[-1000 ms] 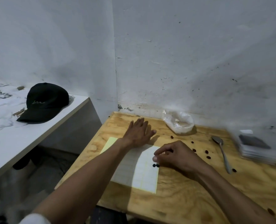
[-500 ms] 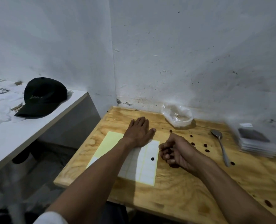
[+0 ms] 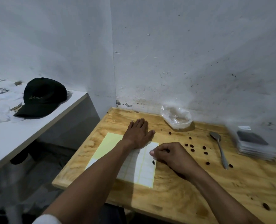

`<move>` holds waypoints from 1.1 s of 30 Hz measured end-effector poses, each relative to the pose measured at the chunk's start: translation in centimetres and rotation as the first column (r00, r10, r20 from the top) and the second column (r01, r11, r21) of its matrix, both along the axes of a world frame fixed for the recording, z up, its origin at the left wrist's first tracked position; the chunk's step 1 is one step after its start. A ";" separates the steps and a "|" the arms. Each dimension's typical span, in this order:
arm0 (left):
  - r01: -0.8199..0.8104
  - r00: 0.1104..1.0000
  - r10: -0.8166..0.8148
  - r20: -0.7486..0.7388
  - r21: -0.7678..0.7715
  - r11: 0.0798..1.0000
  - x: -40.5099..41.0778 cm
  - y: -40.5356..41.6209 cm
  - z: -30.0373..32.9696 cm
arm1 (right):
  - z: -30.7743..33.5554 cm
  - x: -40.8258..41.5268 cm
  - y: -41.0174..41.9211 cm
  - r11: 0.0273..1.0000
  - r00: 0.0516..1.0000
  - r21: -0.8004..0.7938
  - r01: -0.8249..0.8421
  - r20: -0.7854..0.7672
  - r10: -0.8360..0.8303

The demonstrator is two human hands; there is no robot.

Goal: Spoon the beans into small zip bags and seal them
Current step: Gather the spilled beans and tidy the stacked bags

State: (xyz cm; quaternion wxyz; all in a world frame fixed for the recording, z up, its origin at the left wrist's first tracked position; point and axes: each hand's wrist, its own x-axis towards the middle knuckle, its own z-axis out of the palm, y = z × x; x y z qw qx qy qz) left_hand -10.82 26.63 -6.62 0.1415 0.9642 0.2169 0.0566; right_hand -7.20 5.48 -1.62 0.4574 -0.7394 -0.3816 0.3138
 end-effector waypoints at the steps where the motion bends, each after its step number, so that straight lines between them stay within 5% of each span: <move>1: 0.000 1.000 0.000 -0.011 0.003 1.000 0.0 0.0 0.1 | 0.2 0.4 -0.1 0.999 0.988 0.027 0.027 -0.150 -0.023; 3: -0.006 0.999 0.007 -0.034 0.014 1.000 0.1 -0.1 0.3 | 0.7 1.5 -0.2 0.995 0.948 0.048 0.092 -0.311 -0.072; 6: -0.001 0.998 0.003 -0.067 0.041 0.999 0.2 -0.5 0.7 | 1.5 1.9 -0.8 0.997 0.991 0.000 0.075 -0.108 -0.075; 10: -0.003 0.998 0.006 -0.060 0.039 0.999 0.0 -0.5 0.6 | 1.2 0.8 -1.5 0.977 0.984 -0.124 -0.173 0.013 0.176; 13: -0.002 0.998 0.005 -0.060 0.044 0.999 0.0 -0.6 0.6 | 0.7 0.4 -1.2 0.968 0.956 -0.157 -0.195 0.190 0.223; 18: 0.003 0.996 0.002 -0.086 0.056 0.998 -0.1 -0.8 0.9 | 0.5 0.4 -0.6 0.968 0.944 -0.146 -0.203 0.232 0.233; 22: 0.029 0.983 0.027 -0.183 0.297 0.954 0.4 -1.2 2.0 | 0.7 1.9 -0.4 0.999 0.968 0.043 -0.003 -0.249 0.013; 25: -0.004 0.976 0.066 -0.207 0.287 0.958 1.8 -1.8 2.8 | 1.5 4.0 0.1 0.954 0.688 0.126 0.272 -0.718 -0.101; 27: -0.032 0.984 0.054 -0.170 0.133 0.991 2.6 -2.2 2.2 | 1.9 5.2 0.7 0.915 0.573 0.094 0.392 -0.803 -0.163; 29: -0.035 0.989 0.043 -0.140 0.057 0.998 3.0 -2.6 1.2 | 2.0 6.1 1.1 0.886 0.678 0.028 0.463 -0.654 -0.335; 31: -0.033 0.991 0.042 -0.130 0.068 0.997 3.2 -2.6 0.6 | 1.5 7.0 1.4 0.871 0.845 0.016 0.491 -0.251 -0.471; 33: -0.028 0.989 0.039 -0.141 0.079 0.996 3.1 -2.6 0.5 | 0.8 7.4 1.8 0.895 0.889 0.073 0.440 0.103 -0.446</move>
